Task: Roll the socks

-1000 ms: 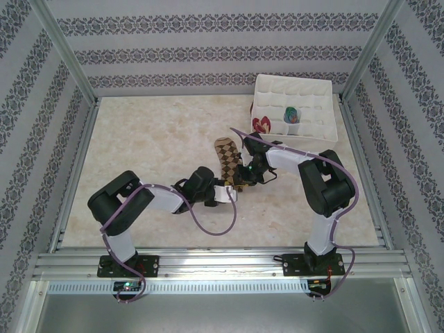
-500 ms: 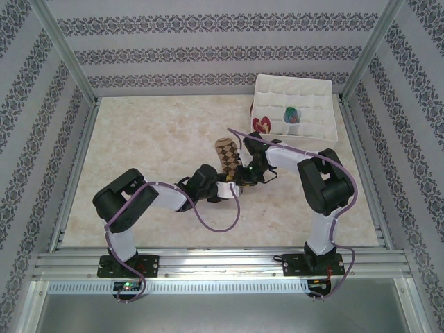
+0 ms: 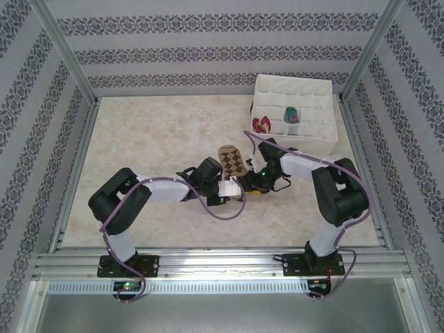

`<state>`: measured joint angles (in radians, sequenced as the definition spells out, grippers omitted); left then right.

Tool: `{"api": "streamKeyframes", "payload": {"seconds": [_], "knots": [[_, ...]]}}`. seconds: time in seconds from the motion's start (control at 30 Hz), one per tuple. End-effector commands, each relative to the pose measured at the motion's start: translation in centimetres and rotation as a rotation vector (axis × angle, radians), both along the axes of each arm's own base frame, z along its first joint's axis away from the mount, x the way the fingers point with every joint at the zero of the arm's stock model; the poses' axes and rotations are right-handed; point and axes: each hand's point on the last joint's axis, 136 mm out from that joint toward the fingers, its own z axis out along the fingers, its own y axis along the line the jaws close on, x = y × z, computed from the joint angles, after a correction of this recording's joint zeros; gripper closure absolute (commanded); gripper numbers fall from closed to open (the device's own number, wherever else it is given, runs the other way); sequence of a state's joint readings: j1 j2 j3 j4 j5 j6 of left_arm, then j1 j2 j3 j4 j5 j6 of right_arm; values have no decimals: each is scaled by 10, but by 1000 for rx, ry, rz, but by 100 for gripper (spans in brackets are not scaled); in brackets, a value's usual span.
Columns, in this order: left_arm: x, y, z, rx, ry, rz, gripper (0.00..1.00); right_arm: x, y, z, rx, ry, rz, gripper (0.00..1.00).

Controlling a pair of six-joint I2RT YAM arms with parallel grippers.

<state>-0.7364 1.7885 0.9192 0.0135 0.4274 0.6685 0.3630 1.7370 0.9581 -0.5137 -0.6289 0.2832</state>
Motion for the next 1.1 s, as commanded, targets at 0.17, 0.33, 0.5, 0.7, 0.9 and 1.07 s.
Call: {"api": "streamKeyframes", "payload": {"seconds": [0.17,0.33,0.5,0.7,0.9,1.07], "knots": [[-46,14,-5,4,628,106,100,7,18,18,137,-108,-5,53],[-33,18,-5,-9,776,197,100,0,36,20,186,-138,48,53],[-12,22,-4,-94,885,311,100,-9,44,16,210,-134,88,53],[-4,23,-11,-116,1009,377,100,-21,50,5,216,-104,132,52],[-3,25,-13,-107,1003,378,99,-21,49,-7,154,-77,136,69],[-4,30,0,-130,882,314,87,-19,39,-21,78,2,91,89]]}}
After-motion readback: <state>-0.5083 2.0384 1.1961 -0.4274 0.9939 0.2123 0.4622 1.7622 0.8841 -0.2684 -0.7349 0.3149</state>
